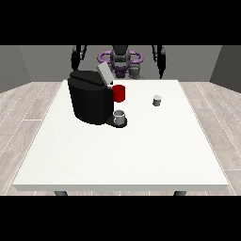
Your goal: Insert the coffee pod into the coffee machine and close the lid
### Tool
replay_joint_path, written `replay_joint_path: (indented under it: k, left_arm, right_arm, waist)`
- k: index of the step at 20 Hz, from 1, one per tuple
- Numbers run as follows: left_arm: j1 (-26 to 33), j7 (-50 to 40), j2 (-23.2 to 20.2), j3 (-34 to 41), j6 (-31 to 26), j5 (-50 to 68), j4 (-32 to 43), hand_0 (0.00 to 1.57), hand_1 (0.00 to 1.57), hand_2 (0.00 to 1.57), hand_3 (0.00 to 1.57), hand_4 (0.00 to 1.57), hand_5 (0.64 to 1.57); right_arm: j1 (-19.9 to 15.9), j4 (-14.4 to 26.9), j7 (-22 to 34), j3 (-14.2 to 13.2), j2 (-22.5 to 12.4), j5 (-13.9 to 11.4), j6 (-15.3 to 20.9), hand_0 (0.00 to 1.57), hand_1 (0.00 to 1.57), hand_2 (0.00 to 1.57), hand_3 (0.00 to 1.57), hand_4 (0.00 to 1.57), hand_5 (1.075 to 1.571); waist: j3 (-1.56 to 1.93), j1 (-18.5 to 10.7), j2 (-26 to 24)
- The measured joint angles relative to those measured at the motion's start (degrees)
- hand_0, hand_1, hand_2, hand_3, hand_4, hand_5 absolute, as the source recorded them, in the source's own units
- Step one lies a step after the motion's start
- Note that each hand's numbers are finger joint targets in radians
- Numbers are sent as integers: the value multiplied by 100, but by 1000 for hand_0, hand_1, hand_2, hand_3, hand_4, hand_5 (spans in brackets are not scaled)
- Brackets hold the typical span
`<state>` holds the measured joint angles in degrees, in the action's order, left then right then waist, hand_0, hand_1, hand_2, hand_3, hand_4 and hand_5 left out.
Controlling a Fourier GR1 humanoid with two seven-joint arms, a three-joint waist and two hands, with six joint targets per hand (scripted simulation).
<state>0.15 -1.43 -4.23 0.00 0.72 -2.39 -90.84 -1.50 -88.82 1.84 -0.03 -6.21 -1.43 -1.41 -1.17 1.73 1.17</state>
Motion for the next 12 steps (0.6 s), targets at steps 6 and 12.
replay_joint_path:
  k: [6,12]
  left_arm:
    - [70,572,-78,96,-404,285,97,0,0,0,0,311,1571]
    - [-5,805,-654,229,-698,18,128,0,0,0,0,0,1571]
  right_arm:
    - [169,-33,130,-34,69,83,-21,0,0,0,0,128,1571]
    - [220,2,-533,-383,387,164,473,0,0,0,0,217,1571]
  waist:
    - [91,-93,-245]
    - [113,-8,-251]
